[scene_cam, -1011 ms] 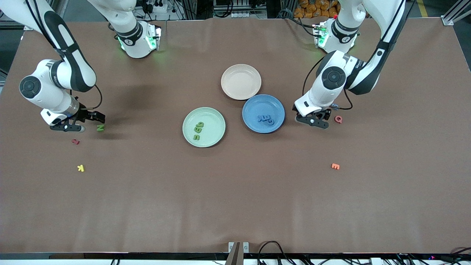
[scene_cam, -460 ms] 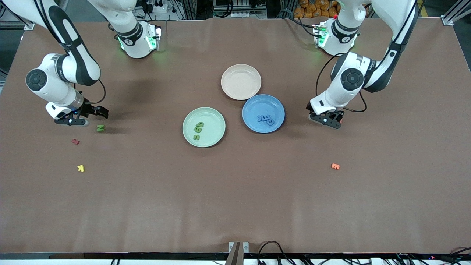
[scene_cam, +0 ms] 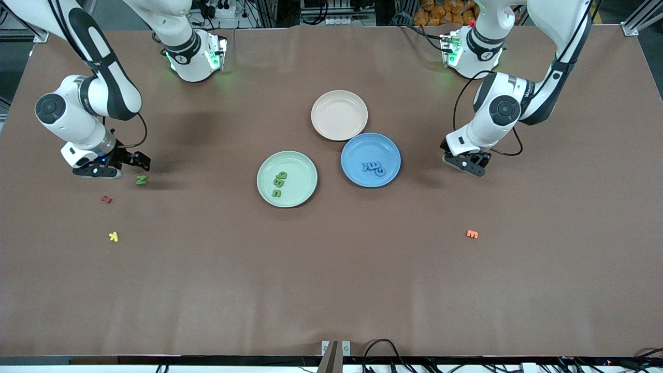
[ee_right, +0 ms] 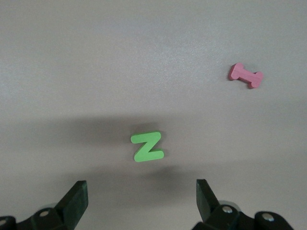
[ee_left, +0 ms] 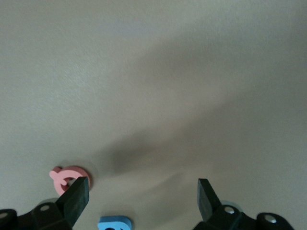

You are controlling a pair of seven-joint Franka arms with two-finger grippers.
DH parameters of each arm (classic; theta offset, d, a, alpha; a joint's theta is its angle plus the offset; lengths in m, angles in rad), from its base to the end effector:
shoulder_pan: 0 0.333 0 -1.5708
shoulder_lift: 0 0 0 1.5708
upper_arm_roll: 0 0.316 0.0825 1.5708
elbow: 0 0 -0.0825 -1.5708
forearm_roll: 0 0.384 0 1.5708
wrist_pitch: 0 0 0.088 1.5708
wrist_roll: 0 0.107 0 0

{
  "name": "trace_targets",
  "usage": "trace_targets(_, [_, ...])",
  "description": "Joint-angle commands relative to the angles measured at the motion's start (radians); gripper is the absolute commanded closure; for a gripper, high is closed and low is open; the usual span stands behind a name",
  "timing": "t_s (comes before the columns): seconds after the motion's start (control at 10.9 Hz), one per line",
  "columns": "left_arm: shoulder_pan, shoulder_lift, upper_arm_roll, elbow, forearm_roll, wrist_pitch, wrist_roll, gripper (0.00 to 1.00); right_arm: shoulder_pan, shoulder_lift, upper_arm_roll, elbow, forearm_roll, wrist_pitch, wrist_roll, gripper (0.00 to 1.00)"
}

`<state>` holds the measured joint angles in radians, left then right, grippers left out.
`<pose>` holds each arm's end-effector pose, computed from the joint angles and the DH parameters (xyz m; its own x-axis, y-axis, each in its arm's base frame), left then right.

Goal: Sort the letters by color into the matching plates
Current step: 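Lower and close the right gripper on the z while the left grips the a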

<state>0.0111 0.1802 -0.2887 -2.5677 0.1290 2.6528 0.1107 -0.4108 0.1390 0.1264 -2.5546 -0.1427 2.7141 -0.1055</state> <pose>0.4204 -0.1288 0.1947 0.8730 -0.4804 -0.0841 -0.4813 -0.8765 0.0098 0.4397 -0.1217 0.2194 0.9986 -0.0507 0.0150 -0.0513 -0.9976 0.0463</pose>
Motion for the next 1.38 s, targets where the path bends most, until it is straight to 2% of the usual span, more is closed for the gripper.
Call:
trace_targets(0.0, [0.001, -0.067, -0.001, -0.098, 0.003, 0.07, 0.018, 0.0, -0.028, -0.019, 0.016, -0.023, -0.008, 0.019, -0.005, 0.0])
trace_targets(0.46, [0.017, -0.113, 0.034, -0.152, 0.003, 0.079, 0.07, 0.0, -0.051, 0.093, 0.018, -0.018, -0.005, 0.163, -0.003, 0.0])
trace_targets(0.83, [0.013, -0.111, 0.059, -0.201, 0.003, 0.156, 0.072, 0.0, -0.059, 0.126, 0.019, -0.016, -0.008, 0.165, -0.003, 0.0])
trace_targets(1.29, [0.013, -0.105, 0.068, -0.221, 0.001, 0.17, 0.073, 0.0, -0.059, 0.149, 0.019, -0.001, -0.009, 0.179, -0.003, 0.0])
